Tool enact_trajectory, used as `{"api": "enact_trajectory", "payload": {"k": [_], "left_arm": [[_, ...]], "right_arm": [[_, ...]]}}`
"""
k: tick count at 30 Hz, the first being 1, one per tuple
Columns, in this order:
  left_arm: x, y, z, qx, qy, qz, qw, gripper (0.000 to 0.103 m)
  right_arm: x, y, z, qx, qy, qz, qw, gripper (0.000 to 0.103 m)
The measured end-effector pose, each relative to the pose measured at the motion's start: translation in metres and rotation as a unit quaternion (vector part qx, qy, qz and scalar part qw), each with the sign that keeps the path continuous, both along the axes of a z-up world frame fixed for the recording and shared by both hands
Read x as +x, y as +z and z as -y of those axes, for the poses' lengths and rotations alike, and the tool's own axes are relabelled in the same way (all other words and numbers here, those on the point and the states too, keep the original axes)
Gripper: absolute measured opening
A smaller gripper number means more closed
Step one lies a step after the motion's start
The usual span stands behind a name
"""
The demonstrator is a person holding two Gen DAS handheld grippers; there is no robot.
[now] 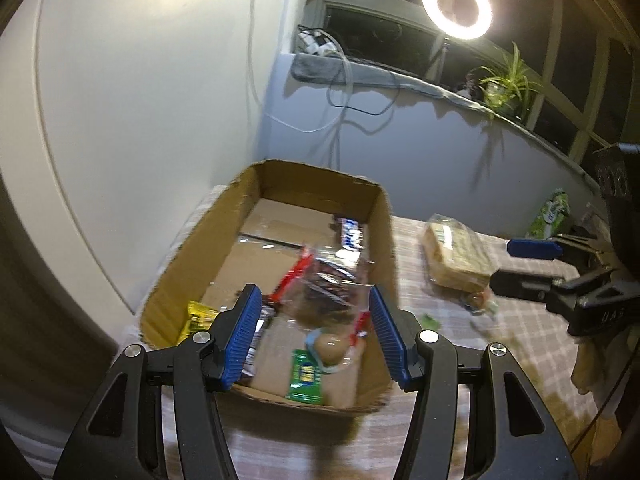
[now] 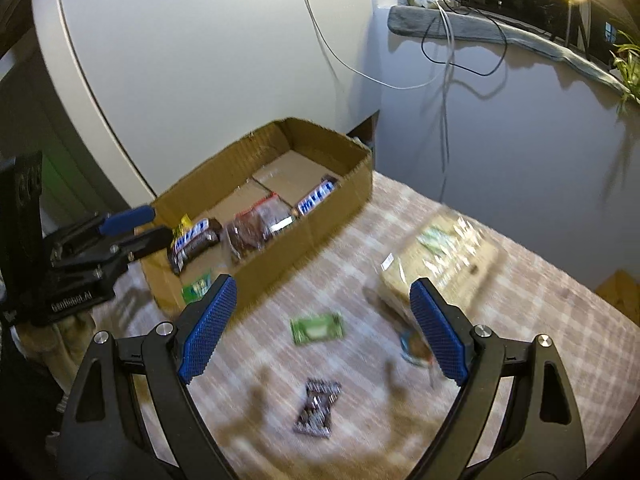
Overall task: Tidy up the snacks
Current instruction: 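Grasp the black candy packet with the right tool while the left tool approaches the green packet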
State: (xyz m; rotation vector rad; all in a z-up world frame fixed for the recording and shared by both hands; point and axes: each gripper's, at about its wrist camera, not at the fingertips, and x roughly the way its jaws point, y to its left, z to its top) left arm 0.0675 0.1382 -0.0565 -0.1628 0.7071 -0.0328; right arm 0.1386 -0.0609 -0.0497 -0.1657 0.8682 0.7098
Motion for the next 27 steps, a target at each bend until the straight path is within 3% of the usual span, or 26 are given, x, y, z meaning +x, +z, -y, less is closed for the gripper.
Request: {"api": "enact_trajectory", "payload": {"k": [10,14,17,20,27], "left_arm": [[0.000,0.002,0.048,0.003,-0.067,-0.002,0.9977,0.045],[0.001,-0.002,0.067,0.007,-0.096,-0.009,0.9953,0.038],[0.003,-0.006,0.080,0.011,-0.114,-0.017,0.9933,0.033],[0.007,-0.012,0.091,0.009,-0.128,-0.028,0.9914,0.029],[0.019,-0.028,0.110,0.009,-0.152,-0.054,0.9869,0.028]], "right_arm": [[-0.040,-0.031,0.026,-0.032,0.013,-0.012,0.999,0.089],[-0.052,-0.048,0.022,-0.049,0.029,-0.022,0.998,0.074],[-0.055,-0.059,0.019,-0.055,0.031,-0.033,0.997,0.068],[-0.053,-0.068,0.017,-0.053,0.032,-0.046,0.997,0.055],[-0.052,-0.077,0.013,-0.058,0.024,-0.047,0.997,0.052]]}}
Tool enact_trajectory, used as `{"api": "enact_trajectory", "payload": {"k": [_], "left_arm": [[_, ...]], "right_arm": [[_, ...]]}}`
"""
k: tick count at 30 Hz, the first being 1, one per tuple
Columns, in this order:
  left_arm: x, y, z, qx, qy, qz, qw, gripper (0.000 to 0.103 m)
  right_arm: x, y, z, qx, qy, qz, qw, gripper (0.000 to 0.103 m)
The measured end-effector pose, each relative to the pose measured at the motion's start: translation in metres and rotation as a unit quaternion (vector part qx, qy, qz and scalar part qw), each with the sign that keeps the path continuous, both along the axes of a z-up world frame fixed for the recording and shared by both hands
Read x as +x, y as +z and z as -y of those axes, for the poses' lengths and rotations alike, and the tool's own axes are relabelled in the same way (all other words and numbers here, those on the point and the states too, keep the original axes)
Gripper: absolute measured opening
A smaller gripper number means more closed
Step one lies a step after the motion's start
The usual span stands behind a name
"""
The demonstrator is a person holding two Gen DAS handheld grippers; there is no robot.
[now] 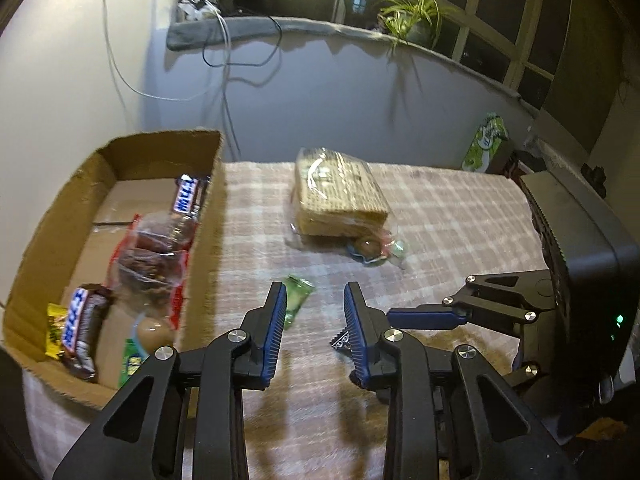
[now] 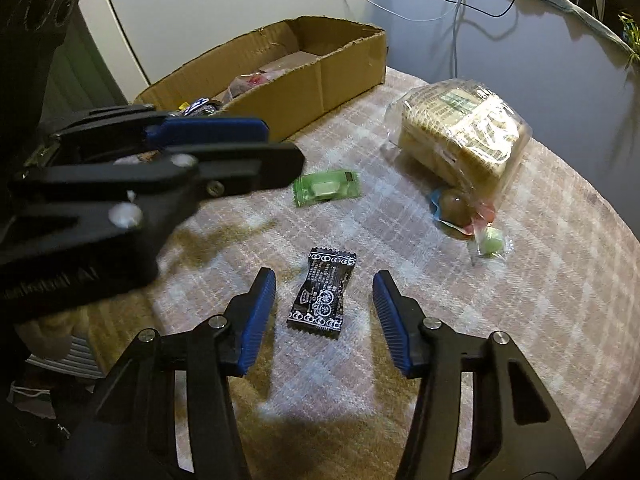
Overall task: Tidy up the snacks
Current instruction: 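Grasp the black candy packet with the right tool while the left tool approaches the green packet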
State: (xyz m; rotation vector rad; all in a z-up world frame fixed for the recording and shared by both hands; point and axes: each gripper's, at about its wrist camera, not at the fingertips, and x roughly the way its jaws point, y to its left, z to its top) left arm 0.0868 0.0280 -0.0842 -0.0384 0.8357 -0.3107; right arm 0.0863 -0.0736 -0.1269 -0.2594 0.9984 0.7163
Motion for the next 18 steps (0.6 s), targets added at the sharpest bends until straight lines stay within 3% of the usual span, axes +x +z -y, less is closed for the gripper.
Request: {"api": "enact_trajectory", "payload": {"k": [10,13,18], "left_arm": [[0.023,-0.023,0.010,0.022,-0.008,-0.028,0.9993,0.027],[0.031,-0.031,0.011,0.032,-0.003,-0.034,0.9989,0.027],[0.038,-0.040,0.016,0.051,-0.008,-0.036,0.9980,0.027]], "right_arm": [[0.004,-0.011,-0.006,-0.013,0.004,0.004,1.000,0.039],[0.007,-0.011,-0.005,-0.020,0.002,0.010,1.000,0.028],[0.008,-0.010,0.001,-0.017,0.007,0.009,1.000,0.027]]}}
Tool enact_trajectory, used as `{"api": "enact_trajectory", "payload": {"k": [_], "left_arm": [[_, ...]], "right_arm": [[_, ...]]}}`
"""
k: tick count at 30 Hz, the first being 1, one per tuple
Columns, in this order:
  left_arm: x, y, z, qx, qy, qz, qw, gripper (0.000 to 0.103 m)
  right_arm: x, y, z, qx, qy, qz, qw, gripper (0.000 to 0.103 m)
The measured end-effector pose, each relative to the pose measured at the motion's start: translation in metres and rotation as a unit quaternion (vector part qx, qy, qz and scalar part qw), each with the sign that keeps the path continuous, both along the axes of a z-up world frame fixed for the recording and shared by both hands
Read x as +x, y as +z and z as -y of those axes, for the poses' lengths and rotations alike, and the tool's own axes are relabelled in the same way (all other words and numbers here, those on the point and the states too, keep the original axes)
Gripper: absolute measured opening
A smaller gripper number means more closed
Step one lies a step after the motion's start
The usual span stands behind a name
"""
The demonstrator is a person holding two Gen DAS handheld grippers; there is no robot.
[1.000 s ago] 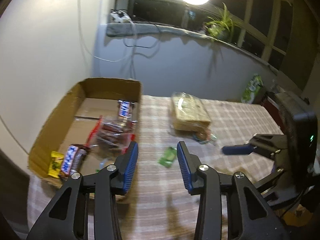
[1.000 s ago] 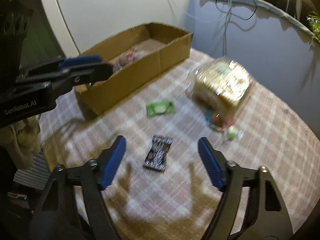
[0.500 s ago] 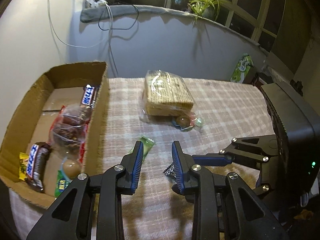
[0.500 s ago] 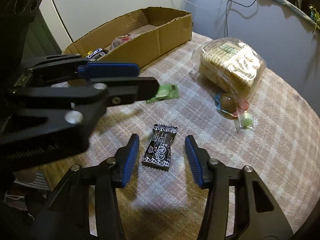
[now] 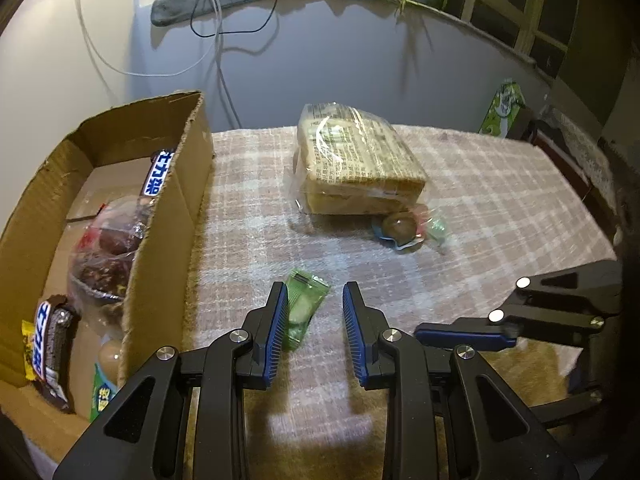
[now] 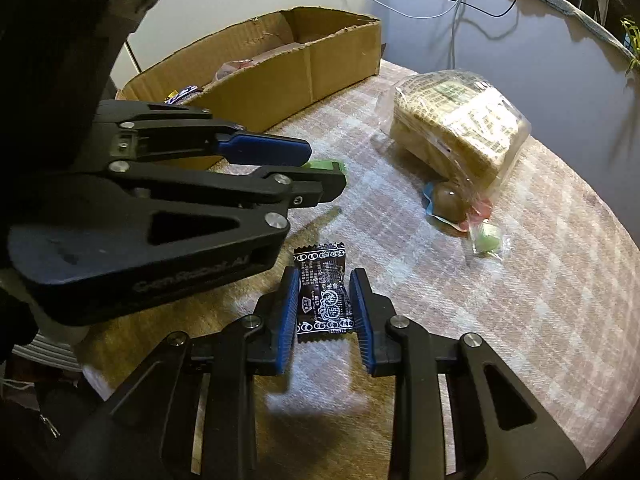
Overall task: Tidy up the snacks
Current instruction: 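Close the left tool on the green candy packet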
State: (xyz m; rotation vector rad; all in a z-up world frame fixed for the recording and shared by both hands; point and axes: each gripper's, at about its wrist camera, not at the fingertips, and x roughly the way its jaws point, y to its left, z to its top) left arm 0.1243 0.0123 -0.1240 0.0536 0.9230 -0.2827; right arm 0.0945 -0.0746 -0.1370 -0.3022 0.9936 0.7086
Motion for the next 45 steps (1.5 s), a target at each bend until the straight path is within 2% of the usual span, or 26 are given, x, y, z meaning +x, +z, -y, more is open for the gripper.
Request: {"api": "enact_trajectory", "payload": {"k": [4,13,16,20,24,28,30,31,32,34,39,45], "left_arm": [[0.001,-0.005,0.005,0.024,-0.008,0.005,0.9997,0.027],[-0.003,-0.006,0.006,0.028,-0.021,0.004,0.9994,0.027],[-0.006,-0.006,0.007,0.022,-0.022,0.004,0.9995,0.018],[-0.010,-0.006,0.011,0.028,-0.028,0.004,0.9992,0.014],[-0.005,-0.004,0.010,0.040,-0.014,0.008,0.9991,0.014],[0.003,-0.002,0.010,0.045,-0.005,0.008,0.9990,0.019],[0.007,-0.002,0.012,0.046,-0.006,0.006,0.9989,0.033],[0.009,-0.003,0.014,0.047,-0.010,0.002,0.9989,0.044],[0.011,-0.005,0.015,0.047,-0.017,-0.006,0.9987,0.047],[0.014,-0.010,0.019,0.059,-0.021,-0.017,0.9979,0.048],[0.012,-0.010,0.015,0.047,-0.014,-0.031,0.9983,0.048],[-0.002,-0.009,0.014,0.053,-0.019,-0.035,0.9978,0.040]], "right_arm": [[0.000,0.001,0.005,-0.012,0.000,0.004,1.000,0.027],[0.007,0.003,0.032,-0.021,-0.024,0.001,0.999,0.027],[0.009,0.003,0.040,-0.018,-0.032,-0.001,0.999,0.027],[0.010,0.003,0.046,-0.012,-0.037,-0.003,0.999,0.027],[0.008,0.003,0.047,-0.011,-0.037,-0.002,0.999,0.027],[0.004,0.004,0.053,-0.006,-0.034,-0.002,0.999,0.027],[0.003,0.004,0.055,-0.004,-0.033,-0.002,0.999,0.027],[0.003,0.004,0.056,-0.002,-0.032,-0.002,0.999,0.027],[0.004,0.004,0.057,0.000,-0.031,-0.002,1.000,0.027],[0.004,0.003,0.059,0.003,-0.030,-0.002,1.000,0.027],[0.006,0.003,0.065,0.010,-0.027,-0.001,1.000,0.027],[0.008,0.002,0.075,0.021,-0.025,-0.003,0.999,0.027]]}}
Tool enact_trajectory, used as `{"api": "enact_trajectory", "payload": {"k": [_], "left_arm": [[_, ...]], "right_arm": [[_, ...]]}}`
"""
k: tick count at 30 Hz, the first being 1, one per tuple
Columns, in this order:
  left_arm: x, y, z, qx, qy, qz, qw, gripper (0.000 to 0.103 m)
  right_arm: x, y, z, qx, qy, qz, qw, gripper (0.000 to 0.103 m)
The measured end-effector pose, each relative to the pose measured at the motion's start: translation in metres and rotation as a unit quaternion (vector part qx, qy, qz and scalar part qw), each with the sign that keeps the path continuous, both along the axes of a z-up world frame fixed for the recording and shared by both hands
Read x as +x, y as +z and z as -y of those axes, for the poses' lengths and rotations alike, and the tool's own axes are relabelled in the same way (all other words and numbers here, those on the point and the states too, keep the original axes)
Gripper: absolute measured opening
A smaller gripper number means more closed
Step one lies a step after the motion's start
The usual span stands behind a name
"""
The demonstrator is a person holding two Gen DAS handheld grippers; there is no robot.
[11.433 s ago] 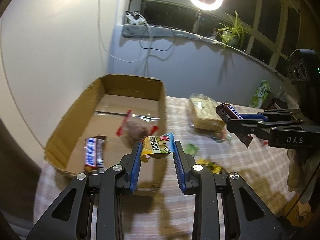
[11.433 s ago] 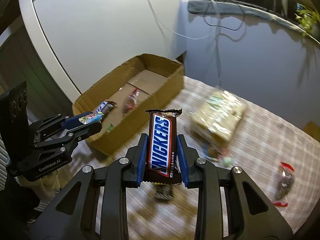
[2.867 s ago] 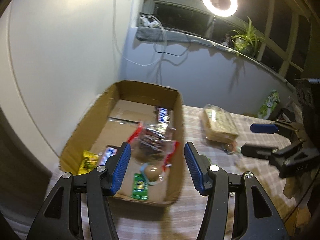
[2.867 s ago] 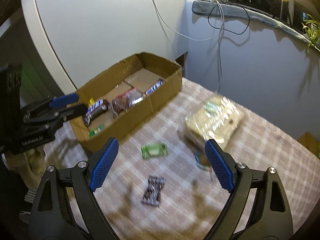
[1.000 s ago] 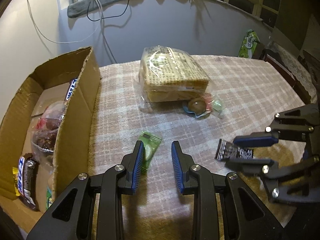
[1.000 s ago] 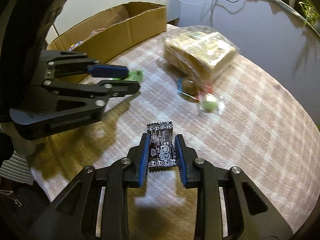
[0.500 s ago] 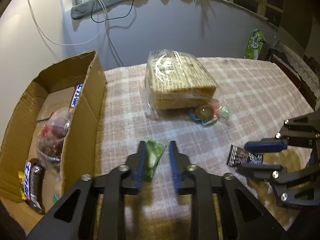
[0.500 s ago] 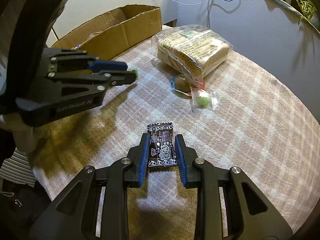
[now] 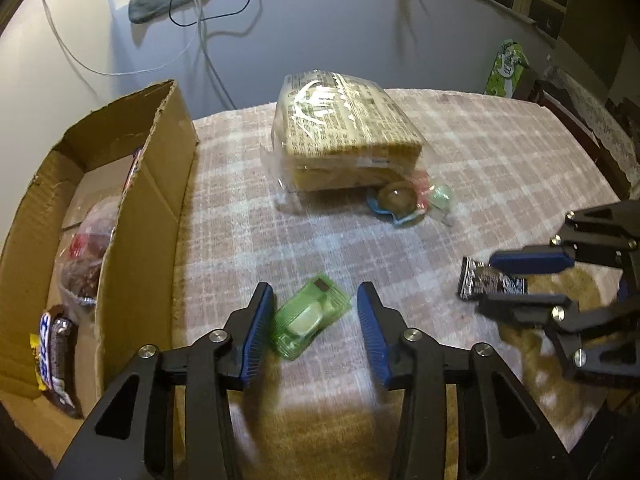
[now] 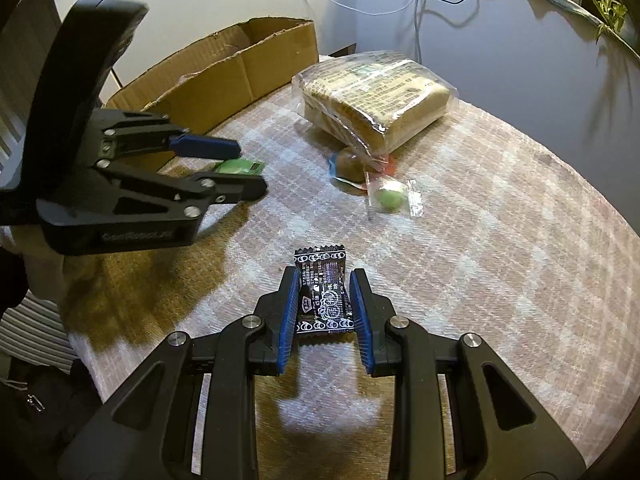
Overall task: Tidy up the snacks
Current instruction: 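Close the left tool on the green candy packet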
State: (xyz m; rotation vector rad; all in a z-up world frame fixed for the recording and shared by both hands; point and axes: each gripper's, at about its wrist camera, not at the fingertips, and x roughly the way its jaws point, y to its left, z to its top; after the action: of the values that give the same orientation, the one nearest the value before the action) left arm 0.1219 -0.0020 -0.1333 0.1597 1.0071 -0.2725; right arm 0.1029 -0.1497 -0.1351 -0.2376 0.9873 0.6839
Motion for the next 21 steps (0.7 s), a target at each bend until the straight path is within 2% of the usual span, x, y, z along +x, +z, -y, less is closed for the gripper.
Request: {"api": "enact_trajectory", "payload": {"k": [10,21], "left_arm": [[-0.014,0.000,0.009,0.024,-0.012,0.014,0.9996,0.029],[-0.023,0.003,0.001,-0.004,0.012,0.020,0.9997,0.026]], "right_arm": [[0.002,-0.001,0.005,0.005,0.001,0.000,1.000,0.027],[0.003,-0.001,0.004,0.005,-0.005,-0.001,1.000,0.027]]}}
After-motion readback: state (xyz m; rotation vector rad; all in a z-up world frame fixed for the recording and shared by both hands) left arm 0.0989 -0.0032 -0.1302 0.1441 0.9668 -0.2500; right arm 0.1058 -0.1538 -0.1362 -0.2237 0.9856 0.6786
